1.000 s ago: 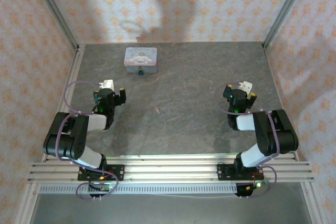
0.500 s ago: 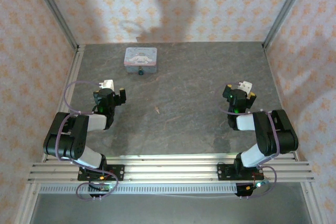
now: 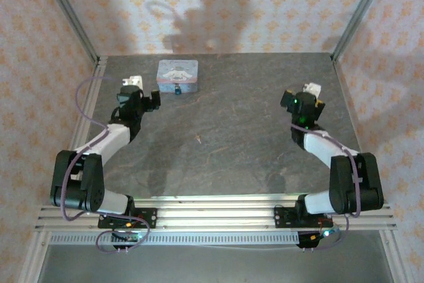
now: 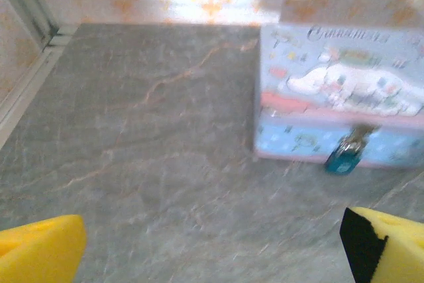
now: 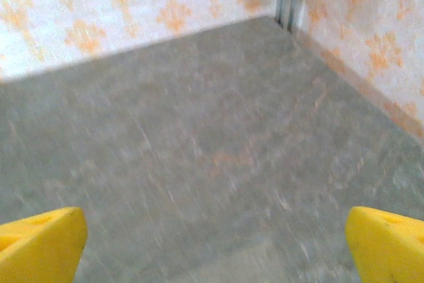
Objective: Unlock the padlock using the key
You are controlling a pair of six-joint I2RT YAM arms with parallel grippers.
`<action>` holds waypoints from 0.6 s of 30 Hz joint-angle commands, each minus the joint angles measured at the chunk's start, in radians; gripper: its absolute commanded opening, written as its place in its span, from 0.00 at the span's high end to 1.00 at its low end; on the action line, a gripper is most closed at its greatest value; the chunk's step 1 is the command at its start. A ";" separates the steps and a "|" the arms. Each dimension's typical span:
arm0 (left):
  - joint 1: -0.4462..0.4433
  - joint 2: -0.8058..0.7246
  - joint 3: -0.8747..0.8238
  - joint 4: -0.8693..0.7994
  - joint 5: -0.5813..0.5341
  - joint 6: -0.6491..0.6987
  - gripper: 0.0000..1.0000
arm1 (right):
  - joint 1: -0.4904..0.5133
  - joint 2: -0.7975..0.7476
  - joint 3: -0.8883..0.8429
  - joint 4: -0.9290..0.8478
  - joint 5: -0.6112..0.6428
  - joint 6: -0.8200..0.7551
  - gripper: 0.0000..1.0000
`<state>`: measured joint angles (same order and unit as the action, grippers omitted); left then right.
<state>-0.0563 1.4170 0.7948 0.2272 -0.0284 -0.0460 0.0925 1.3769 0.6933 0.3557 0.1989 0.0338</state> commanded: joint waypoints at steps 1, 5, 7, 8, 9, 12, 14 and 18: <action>0.006 0.022 0.144 -0.268 0.029 -0.103 0.00 | -0.005 0.005 0.136 -0.316 -0.014 0.164 0.00; 0.007 0.157 0.401 -0.469 0.035 -0.162 0.00 | 0.004 0.094 0.318 -0.495 -0.085 0.294 0.02; 0.007 0.257 0.555 -0.555 0.040 -0.199 0.00 | 0.023 0.163 0.420 -0.588 -0.123 0.326 0.03; 0.007 0.307 0.624 -0.593 0.039 -0.226 0.00 | 0.034 0.192 0.464 -0.621 -0.133 0.333 0.04; 0.009 0.369 0.711 -0.639 0.048 -0.254 0.00 | 0.052 0.226 0.511 -0.655 -0.140 0.343 0.04; 0.009 0.555 0.962 -0.763 0.082 -0.305 0.00 | 0.109 0.321 0.636 -0.720 -0.162 0.358 0.06; 0.009 0.668 1.111 -0.831 0.076 -0.320 0.00 | 0.150 0.391 0.719 -0.747 -0.180 0.367 0.06; 0.020 0.868 1.383 -0.945 0.096 -0.328 0.00 | 0.218 0.530 0.892 -0.799 -0.213 0.361 0.06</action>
<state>-0.0544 2.2013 2.0422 -0.5304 0.0414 -0.3347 0.2752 1.8492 1.4914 -0.3401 0.0242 0.3714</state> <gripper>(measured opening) 0.991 0.939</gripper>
